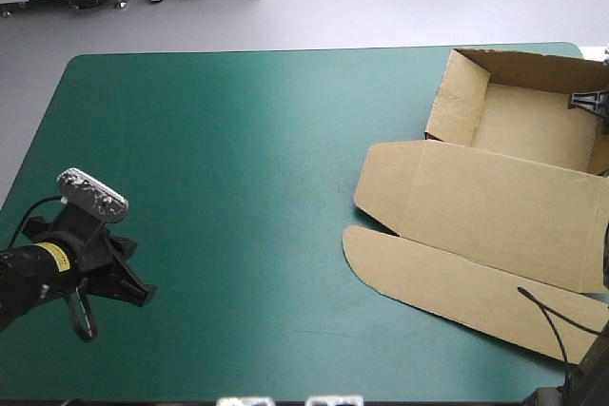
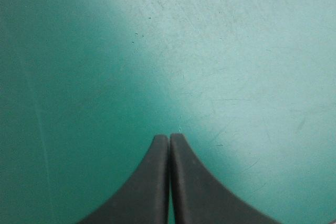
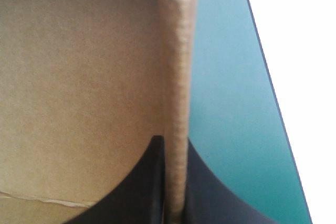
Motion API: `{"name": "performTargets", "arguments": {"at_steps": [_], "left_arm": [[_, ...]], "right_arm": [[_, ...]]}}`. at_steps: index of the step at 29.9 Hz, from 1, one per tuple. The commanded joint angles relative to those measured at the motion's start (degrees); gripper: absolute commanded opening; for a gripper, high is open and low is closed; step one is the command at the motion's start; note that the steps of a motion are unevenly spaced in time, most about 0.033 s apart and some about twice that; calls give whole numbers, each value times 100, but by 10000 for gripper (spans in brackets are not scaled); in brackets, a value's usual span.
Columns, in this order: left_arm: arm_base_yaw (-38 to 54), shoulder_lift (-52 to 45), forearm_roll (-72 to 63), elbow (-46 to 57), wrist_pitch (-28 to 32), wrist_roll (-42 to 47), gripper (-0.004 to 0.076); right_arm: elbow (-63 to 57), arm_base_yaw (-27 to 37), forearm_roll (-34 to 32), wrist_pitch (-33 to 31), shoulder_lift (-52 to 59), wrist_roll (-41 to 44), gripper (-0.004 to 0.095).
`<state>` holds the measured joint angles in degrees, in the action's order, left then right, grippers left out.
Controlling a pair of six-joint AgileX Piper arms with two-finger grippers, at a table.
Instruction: Fold the box
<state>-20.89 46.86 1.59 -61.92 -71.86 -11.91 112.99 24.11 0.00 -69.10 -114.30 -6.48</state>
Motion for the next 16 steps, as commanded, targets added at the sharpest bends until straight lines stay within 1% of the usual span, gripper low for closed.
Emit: {"name": "performTargets", "arguments": {"at_steps": [1, 2, 3, 6, 8, 9, 10, 13, 16], "left_arm": [[-3, -17, -14, -130, 11, 38, -9], [-3, -17, -14, -130, 11, 38, -8], [-3, -17, -14, -130, 11, 38, -9], [-3, -17, -14, -130, 21, 38, -9], [-3, -17, -14, -130, 21, 38, -9], [-3, -17, -14, -130, 44, 38, -9], [-3, -17, -14, -130, 68, 38, -9], [-3, -17, -14, -130, 131, 38, -9], [-3, -17, -14, -130, 164, 38, -9]], "right_arm": [[202, 123, 0, 188, 236, -239, 106], [202, 133, 0, 188, 221, -239, 188], [202, 148, 0, 211, 211, -239, 291], [202, 172, 0, 321, 215, -180, 659], [202, 172, -203, 420, 215, 108, 846], [202, 172, -342, 442, 215, 269, 918], [202, 172, -480, 447, 215, 390, 941], [202, 172, -788, 397, 241, 420, 926], [226, 172, -797, 357, 389, 420, 927]]}}
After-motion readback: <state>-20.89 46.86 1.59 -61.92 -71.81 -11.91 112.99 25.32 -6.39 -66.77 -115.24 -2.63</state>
